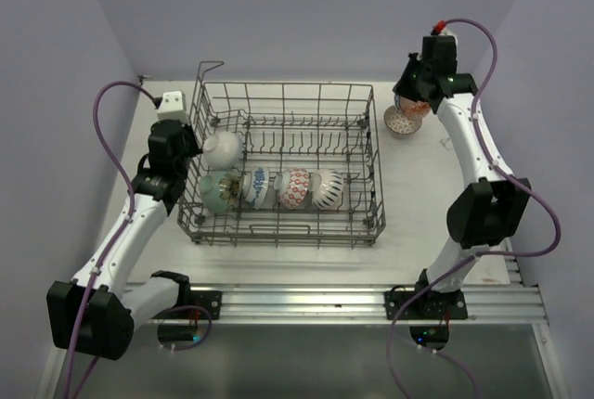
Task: Unload the bowls from the dish rack
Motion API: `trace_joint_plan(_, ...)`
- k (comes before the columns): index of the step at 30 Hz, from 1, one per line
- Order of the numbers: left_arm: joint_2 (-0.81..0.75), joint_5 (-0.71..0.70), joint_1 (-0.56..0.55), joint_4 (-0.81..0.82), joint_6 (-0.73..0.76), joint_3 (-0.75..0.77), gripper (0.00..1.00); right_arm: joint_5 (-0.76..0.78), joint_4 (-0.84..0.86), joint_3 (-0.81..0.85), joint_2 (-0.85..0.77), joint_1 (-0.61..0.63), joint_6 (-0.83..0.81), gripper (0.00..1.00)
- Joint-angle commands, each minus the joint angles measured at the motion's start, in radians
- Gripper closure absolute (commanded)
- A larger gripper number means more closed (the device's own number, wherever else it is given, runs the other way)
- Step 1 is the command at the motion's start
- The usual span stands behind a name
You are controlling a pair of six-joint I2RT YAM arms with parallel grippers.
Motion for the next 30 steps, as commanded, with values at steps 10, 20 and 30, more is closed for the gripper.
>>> trace_joint_plan(10,-0.046,-0.053,-0.007,-0.048,-0.027,-0.006,1.00,0.109,-0.080,0.223,0.318,-0.043,-0.131,1.00)
trace_joint_plan(20,-0.046,-0.027,-0.010,-0.047,-0.023,-0.002,1.00,0.123,-0.163,0.421,0.513,-0.045,-0.173,1.00)
trace_joint_plan(30,-0.046,-0.003,-0.010,-0.044,-0.022,-0.003,1.00,0.105,-0.145,0.384,0.545,-0.045,-0.163,1.00)
